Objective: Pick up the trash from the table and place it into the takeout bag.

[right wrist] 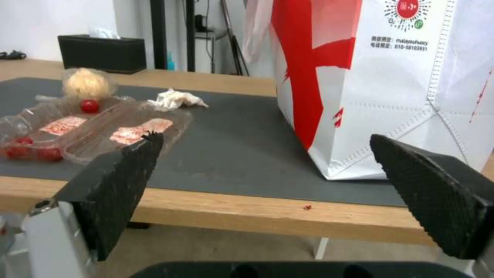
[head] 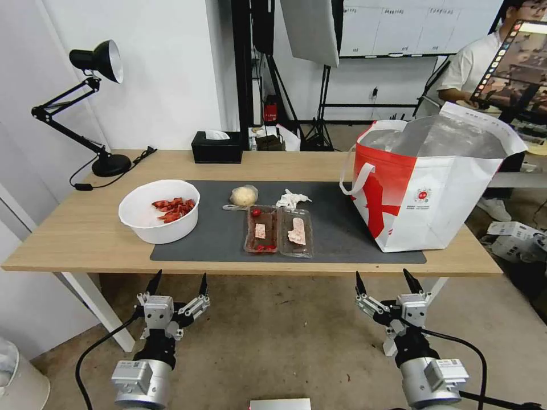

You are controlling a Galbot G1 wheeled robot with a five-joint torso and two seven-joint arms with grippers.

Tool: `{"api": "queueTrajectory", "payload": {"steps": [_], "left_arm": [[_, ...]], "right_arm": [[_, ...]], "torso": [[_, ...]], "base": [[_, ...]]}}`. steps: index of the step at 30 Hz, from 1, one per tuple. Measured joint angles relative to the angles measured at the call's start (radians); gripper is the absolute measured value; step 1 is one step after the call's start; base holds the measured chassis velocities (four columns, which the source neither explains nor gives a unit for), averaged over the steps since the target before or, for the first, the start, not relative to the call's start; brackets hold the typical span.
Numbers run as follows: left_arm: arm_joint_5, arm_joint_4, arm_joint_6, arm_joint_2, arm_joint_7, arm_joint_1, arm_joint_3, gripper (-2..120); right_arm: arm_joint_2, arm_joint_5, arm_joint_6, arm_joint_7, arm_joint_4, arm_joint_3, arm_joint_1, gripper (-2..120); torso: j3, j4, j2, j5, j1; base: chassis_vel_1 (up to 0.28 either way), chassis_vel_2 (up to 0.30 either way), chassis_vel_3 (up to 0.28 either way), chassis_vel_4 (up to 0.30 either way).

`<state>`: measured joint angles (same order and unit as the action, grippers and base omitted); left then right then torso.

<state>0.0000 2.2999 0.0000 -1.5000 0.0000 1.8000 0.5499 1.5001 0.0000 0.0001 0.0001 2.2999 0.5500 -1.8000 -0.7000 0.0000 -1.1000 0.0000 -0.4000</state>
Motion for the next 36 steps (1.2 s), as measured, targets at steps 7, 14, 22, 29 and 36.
{"api": "queueTrajectory", "payload": {"steps": [7,14,22,29,36], "left_arm": [[0.000,0.000,0.000,0.000,0.000,0.000,0.000,100],[0.000,0.000,0.000,0.000,0.000,0.000,0.000,100],[0.000,0.000,0.000,0.000,0.000,0.000,0.000,100],[-0.025,0.010,0.030,0.001,-0.006,-0.003,0.005,100],[-0.194,0.085,0.235,0.006,-0.052,-0.028,0.046,100]], "right_arm": [[0.000,0.000,0.000,0.000,0.000,0.000,0.000,100],[0.000,0.000,0.000,0.000,0.000,0.000,0.000,100],[0.000,0.000,0.000,0.000,0.000,0.000,0.000,100],[-0.057,0.055,-0.039,-0.001,-0.002,0.003,0.030,100],[-0.246,0.242,-0.176,-0.013,-0.017,0.017,0.132,100]], "torso": [[0.000,0.0000,0.000,0.0000,0.000],[0.000,0.0000,0.000,0.0000,0.000],[0.000,0.0000,0.000,0.0000,0.000],[0.000,0.0000,0.000,-0.0001,0.000],[0.000,0.0001,0.000,0.0002,0.000]], "base": [[0.000,0.000,0.000,0.000],[0.000,0.000,0.000,0.000],[0.000,0.000,0.000,0.000],[0.000,0.000,0.000,0.000],[0.000,0.000,0.000,0.000]]}}
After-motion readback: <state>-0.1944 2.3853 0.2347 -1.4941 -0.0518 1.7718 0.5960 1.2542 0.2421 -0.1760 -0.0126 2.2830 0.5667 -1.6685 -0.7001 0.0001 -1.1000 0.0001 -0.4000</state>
